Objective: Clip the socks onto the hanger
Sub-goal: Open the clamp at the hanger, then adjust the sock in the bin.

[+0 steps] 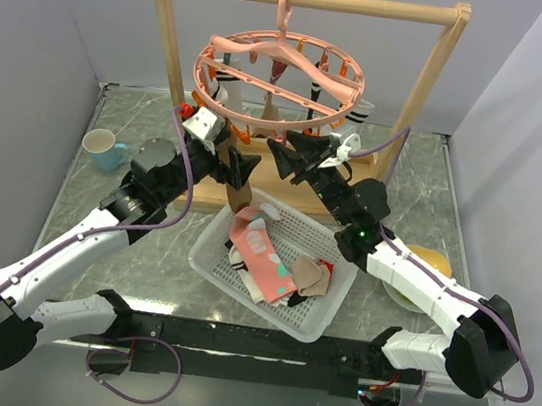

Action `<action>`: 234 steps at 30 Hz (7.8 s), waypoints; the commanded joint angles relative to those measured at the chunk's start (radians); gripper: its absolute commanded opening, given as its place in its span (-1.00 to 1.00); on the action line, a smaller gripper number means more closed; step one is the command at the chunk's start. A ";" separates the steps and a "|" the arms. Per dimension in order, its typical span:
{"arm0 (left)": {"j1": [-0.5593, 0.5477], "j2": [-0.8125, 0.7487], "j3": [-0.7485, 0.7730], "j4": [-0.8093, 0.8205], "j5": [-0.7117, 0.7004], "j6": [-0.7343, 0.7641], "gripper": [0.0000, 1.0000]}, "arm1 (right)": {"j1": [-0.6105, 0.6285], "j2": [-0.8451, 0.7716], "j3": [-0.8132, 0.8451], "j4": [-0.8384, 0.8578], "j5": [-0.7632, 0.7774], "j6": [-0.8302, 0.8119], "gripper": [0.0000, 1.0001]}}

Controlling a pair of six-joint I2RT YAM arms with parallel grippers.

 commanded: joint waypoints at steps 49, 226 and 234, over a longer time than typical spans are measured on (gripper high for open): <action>0.128 -0.169 0.103 -0.217 0.182 -0.502 0.99 | 0.114 0.033 0.123 -0.121 0.135 -0.225 -1.00; 0.091 0.042 0.144 -0.010 0.259 -0.271 -0.98 | 0.371 0.240 0.024 -0.992 0.063 0.195 0.06; 0.096 0.012 0.138 -0.015 0.251 -0.259 -0.98 | 0.371 0.325 0.021 -0.992 0.001 0.210 0.10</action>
